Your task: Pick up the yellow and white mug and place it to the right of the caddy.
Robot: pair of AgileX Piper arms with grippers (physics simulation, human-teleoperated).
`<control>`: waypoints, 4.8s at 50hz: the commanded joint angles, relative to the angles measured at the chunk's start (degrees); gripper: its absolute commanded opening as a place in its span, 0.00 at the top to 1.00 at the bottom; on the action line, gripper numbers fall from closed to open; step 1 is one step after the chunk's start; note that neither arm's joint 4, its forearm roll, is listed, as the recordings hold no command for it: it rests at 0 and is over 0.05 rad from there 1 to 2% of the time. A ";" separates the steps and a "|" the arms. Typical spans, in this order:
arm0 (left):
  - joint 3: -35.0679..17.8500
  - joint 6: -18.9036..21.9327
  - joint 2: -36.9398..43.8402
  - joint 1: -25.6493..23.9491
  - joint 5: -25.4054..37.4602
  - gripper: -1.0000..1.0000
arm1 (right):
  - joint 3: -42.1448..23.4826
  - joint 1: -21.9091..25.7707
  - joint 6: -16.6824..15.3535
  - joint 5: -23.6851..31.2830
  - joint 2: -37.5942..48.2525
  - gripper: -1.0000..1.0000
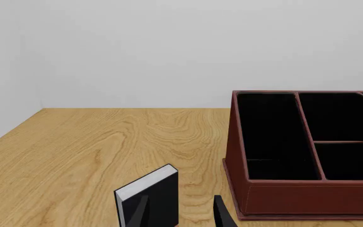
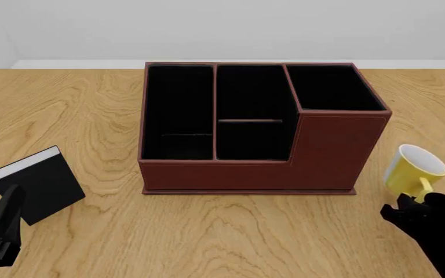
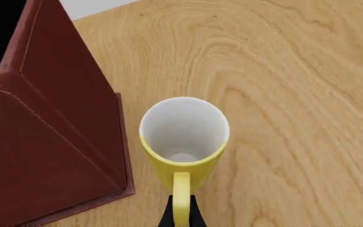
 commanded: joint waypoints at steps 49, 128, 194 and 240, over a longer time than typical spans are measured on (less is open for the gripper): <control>0.00 0.00 0.00 0.00 0.00 0.00 | -0.03 0.82 2.83 -0.08 2.68 1.00; 0.00 0.00 0.00 0.00 0.00 0.00 | -2.16 1.14 5.80 -0.08 9.34 0.00; 0.00 0.00 0.00 0.00 0.00 0.00 | 0.00 6.01 3.79 -0.08 4.99 0.00; 0.00 0.00 0.00 0.00 0.00 0.00 | 0.00 3.76 -1.61 -0.07 3.27 0.00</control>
